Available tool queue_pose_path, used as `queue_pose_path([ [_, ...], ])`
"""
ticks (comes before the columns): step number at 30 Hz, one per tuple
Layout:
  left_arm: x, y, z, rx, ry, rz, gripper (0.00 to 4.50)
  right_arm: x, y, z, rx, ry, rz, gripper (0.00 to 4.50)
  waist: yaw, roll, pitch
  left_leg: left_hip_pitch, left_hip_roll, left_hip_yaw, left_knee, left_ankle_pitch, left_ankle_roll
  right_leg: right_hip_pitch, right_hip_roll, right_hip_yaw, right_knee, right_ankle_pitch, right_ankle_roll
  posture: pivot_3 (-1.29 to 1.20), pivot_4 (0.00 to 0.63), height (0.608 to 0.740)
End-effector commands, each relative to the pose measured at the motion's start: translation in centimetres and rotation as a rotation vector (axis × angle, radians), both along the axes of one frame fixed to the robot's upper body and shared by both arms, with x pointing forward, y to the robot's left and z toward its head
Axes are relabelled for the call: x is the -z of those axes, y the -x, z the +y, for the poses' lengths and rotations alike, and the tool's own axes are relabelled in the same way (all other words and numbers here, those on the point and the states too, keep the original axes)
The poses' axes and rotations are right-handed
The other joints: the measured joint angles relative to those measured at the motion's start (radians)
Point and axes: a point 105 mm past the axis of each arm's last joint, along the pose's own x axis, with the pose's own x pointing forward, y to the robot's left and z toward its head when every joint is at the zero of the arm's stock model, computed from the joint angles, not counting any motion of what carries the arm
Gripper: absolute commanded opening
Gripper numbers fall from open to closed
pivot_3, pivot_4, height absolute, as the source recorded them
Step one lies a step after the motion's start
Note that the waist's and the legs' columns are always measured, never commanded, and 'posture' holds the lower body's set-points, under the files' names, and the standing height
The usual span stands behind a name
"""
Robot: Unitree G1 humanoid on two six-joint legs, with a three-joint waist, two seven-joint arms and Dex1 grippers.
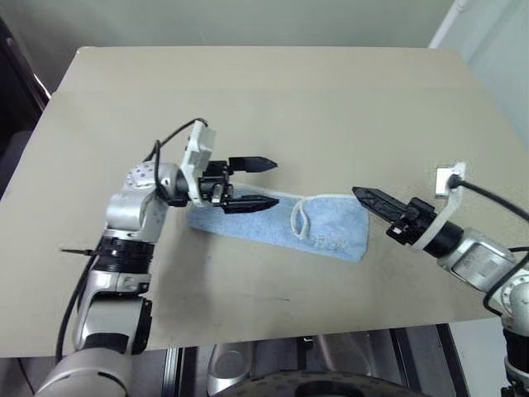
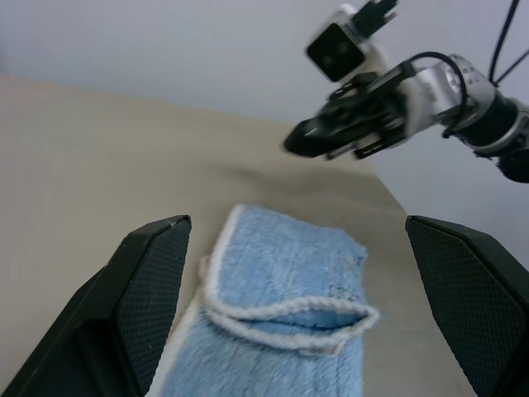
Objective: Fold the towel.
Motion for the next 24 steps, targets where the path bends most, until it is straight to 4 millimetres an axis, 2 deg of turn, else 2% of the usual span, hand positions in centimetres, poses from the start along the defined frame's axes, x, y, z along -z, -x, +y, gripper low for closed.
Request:
queue_pose_path([
  [1, 0.1, 0.9, -1.9, 0.065, -0.002, -0.048, 4.50, -0.2, -0.1, 0.9, -0.017, 0.121, -0.159, 0.04, 0.000, 0.000, 0.000, 0.000, 0.000, 0.000, 0.000, 0.000, 0.000, 0.000, 0.000, 0.000, 0.000, 0.000, 0.000, 0.00, 0.150, 0.703],
  [5, 1.1, 0.6, -3.5, 0.058, -0.021, -0.085, 4.50, 0.1, -0.5, 1.4, -0.013, 0.162, -0.250, 0.04, 0.000, 0.000, 0.000, 0.000, 0.000, 0.000, 0.001, 0.000, 0.000, 0.000, 0.000, 0.000, 0.000, 0.001, 0.001, 0.00, 0.150, 0.703],
  [9, 2.8, 0.6, -4.9, 0.077, -0.059, -0.086, 4.50, 1.4, -1.2, 1.9, -0.007, 0.251, -0.268, 0.04, 0.000, 0.001, 0.000, 0.000, 0.000, 0.000, 0.003, 0.000, 0.001, 0.002, 0.000, 0.000, 0.000, 0.002, 0.002, 0.00, 0.150, 0.703],
  [14, 3.2, 0.3, -6.1, 0.093, -0.025, -0.006, 4.50, 2.1, -2.9, 1.2, 0.092, 0.296, -0.281, 0.04, 0.001, 0.001, 0.001, 0.001, 0.000, 0.000, 0.005, 0.003, 0.003, 0.004, 0.000, 0.000, -0.001, 0.002, 0.002, 0.00, 0.150, 0.703],
  [19, 3.0, 0.5, -6.6, 0.107, 0.022, 0.025, 4.50, 2.1, -3.3, 0.8, 0.133, 0.299, -0.280, 0.04, 0.001, 0.002, 0.001, 0.001, 0.000, 0.001, 0.004, 0.005, 0.004, 0.005, 0.000, 0.000, -0.002, 0.002, 0.001, 0.00, 0.150, 0.703],
  [24, 3.0, -1.0, -7.4, -0.021, 0.005, -0.006, 4.50, 1.9, -3.2, 0.5, 0.144, 0.296, -0.283, 0.04, 0.002, 0.002, 0.001, 0.002, 0.000, 0.000, 0.004, 0.007, 0.004, 0.007, 0.000, 0.000, -0.004, 0.000, 0.005, 0.00, 0.150, 0.703],
])
